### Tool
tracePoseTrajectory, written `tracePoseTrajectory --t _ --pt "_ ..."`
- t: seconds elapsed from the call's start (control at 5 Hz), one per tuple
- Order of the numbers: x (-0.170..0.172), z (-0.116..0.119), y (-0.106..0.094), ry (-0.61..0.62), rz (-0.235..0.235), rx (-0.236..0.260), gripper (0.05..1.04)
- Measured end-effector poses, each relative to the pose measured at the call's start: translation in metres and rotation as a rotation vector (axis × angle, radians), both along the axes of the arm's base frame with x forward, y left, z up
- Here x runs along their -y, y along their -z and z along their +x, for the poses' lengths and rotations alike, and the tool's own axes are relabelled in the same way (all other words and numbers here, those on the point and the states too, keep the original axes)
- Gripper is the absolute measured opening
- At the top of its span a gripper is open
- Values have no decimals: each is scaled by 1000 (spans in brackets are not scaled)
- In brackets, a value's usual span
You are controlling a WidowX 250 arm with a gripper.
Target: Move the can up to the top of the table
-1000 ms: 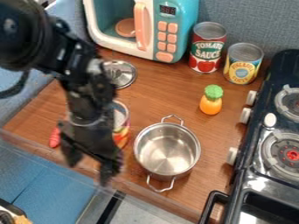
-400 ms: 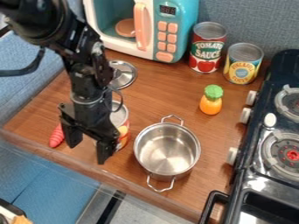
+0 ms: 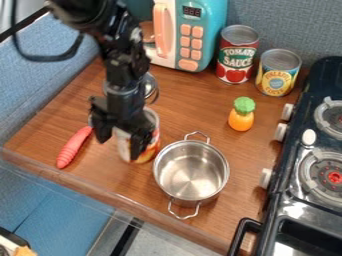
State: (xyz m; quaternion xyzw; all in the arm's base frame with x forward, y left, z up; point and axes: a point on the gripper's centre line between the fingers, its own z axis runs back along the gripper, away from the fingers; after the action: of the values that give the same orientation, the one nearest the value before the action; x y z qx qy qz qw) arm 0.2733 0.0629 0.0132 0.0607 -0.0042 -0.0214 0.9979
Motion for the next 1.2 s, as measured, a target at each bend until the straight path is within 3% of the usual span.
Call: tracePoseTrajectory --t 0.8,1.2 --pt "-7 92 2 -3 -43 75 1001" --pt "-6 115 -13 14 -49 97 1001"
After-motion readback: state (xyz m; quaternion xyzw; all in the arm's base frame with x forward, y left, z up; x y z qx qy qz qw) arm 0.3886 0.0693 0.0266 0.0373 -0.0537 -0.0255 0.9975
